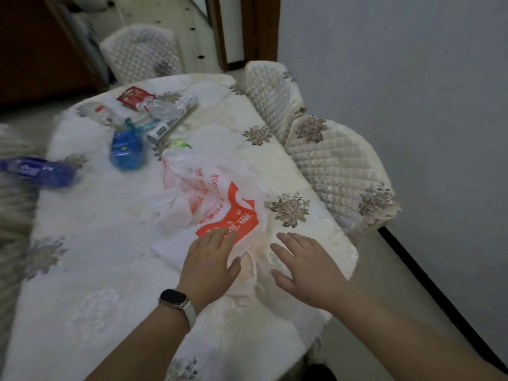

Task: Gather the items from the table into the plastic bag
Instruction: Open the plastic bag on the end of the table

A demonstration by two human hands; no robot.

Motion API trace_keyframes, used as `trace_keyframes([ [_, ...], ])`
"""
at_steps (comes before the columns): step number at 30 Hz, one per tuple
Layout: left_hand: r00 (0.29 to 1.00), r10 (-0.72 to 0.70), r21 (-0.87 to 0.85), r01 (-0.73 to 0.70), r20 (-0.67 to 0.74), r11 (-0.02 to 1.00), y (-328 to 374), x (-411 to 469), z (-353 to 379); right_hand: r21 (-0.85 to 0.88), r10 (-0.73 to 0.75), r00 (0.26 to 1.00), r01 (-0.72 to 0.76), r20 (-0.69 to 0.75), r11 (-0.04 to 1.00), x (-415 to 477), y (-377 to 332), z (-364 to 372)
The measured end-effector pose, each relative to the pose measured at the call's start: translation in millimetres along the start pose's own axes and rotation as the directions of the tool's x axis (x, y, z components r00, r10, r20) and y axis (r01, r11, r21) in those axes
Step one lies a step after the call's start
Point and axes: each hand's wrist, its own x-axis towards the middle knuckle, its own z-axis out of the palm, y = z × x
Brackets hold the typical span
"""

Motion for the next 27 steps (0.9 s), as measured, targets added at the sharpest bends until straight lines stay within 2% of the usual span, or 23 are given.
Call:
trace_keyframes([
  [4, 0.965, -0.261, 0.025, 0.261, 0.011, 0.965, 17.2, 12.4, 16.0, 0.033, -0.166, 0.985, 0.165, 0.037, 0.986, 35.0, 40.4, 14.2],
  [9, 0.874, -0.477, 0.071, 0.472, 0.091, 0.879, 27.6, 35.1, 39.2, 0.058, -0.316, 0.948, 0.313, 0.046, 0.948, 86.2, 81.8, 32.1],
  [12, 0.810, -0.570, 0.079, 0.565, 0.138, 0.822, 26.6, 37.2, 53.5, 0.085, -0.430, 0.900, 0.425, 0.066, 0.901, 119.8, 85.0, 46.4],
  [16, 0.805, -0.582, 0.101, 0.573, 0.117, 0.813, 18.4, 29.3, 69.8, 0.073, -0.629, 0.770, 0.625, 0.106, 0.777, 155.5, 74.0, 73.9],
  [19, 0.821, -0.566, 0.094, 0.560, 0.072, 0.823, 11.9, 20.4, 80.6, 0.063, -0.684, 0.714, 0.683, 0.152, 0.727, 174.3, 67.4, 94.1],
  [24, 0.813, -0.576, -0.010, 0.578, -0.085, 0.816, 13.4, 15.4, 73.7, 0.004, -0.572, 0.779, 0.591, 0.257, 0.807, 186.4, 67.8, 108.5],
  [27, 0.777, -0.618, -0.087, 0.612, -0.125, 0.786, 16.4, 14.3, 55.1, 0.029, -0.578, 0.792, 0.585, 0.196, 0.811, 181.1, 63.8, 101.7],
])
